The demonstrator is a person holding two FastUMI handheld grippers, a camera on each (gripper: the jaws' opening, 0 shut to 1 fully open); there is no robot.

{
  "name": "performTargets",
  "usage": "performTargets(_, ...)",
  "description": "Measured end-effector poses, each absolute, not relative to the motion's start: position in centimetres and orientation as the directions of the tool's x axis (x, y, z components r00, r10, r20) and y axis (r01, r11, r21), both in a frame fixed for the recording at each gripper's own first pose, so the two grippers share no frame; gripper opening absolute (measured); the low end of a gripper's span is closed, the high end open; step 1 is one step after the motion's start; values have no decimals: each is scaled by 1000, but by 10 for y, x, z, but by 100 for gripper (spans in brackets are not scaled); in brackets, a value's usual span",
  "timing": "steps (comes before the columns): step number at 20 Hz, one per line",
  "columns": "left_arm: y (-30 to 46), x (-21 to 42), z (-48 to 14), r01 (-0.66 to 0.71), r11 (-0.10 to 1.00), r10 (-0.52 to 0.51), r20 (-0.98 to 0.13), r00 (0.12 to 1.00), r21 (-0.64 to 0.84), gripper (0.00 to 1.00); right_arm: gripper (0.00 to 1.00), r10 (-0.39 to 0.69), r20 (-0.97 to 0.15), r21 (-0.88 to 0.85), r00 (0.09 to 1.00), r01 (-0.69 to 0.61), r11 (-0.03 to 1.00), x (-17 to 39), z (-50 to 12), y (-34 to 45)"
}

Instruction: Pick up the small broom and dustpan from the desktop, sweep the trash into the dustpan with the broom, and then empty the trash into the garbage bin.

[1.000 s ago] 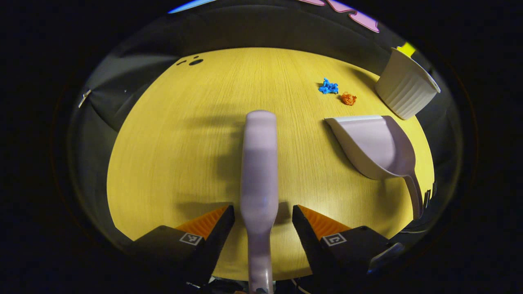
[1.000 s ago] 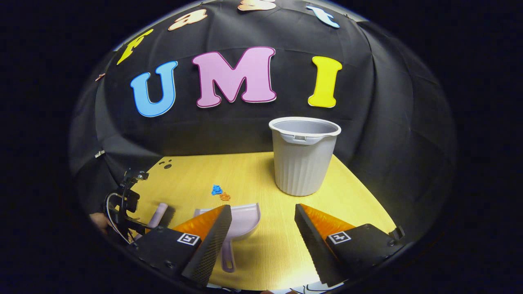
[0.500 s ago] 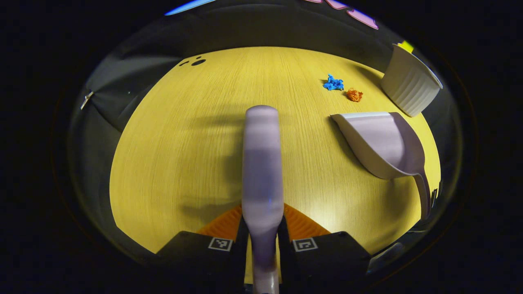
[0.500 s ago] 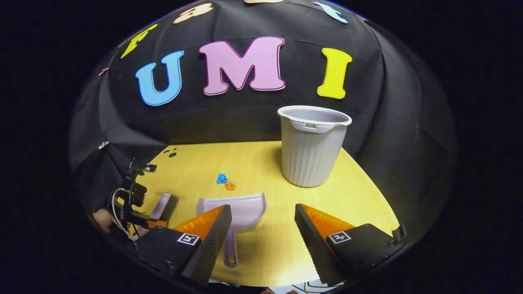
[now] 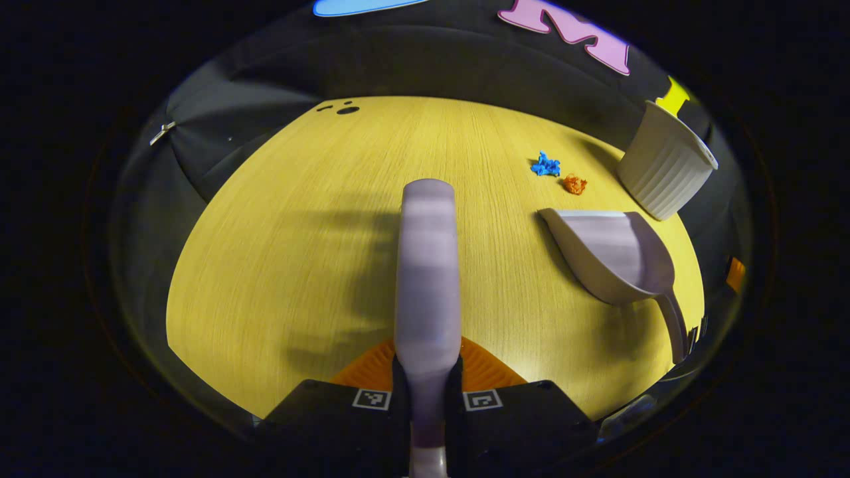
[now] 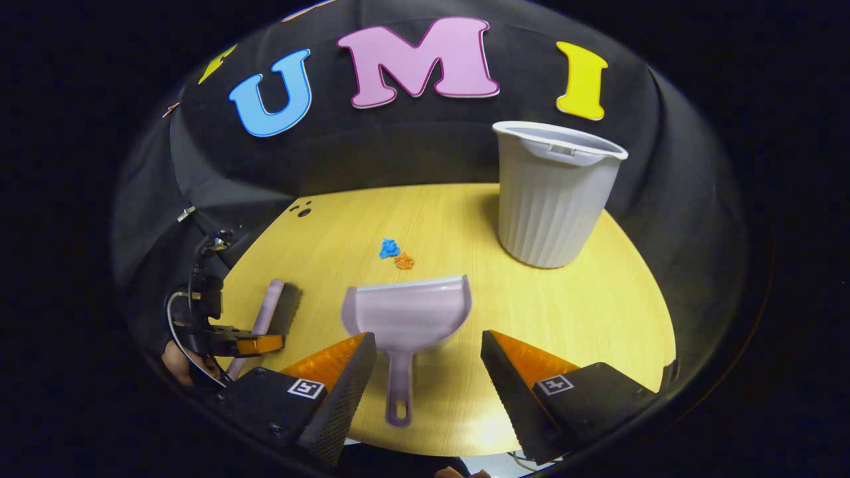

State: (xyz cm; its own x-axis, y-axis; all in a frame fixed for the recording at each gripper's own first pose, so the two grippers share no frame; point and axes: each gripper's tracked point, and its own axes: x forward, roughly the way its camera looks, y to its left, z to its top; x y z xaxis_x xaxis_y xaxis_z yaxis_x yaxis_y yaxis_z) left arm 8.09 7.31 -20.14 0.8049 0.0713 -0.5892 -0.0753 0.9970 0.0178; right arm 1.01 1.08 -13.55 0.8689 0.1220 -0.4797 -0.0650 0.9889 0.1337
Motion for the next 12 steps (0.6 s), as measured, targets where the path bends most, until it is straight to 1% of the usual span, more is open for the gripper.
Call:
performTargets(6,68,54,-168,-81,996,43,-529,847,-49,25,99,137,-610,147,780,-59,987,22,-188,23)
performTargets(9,71,48,-157,-84,996,49,-526,849,-42,25,99,141,-657,130,740,-73,989,26,-212,30)
performTargets(12,73,50,-148,-97,994,58,-530,846,-46,25,99,125,-691,120,712,-58,991,32,-235,35)
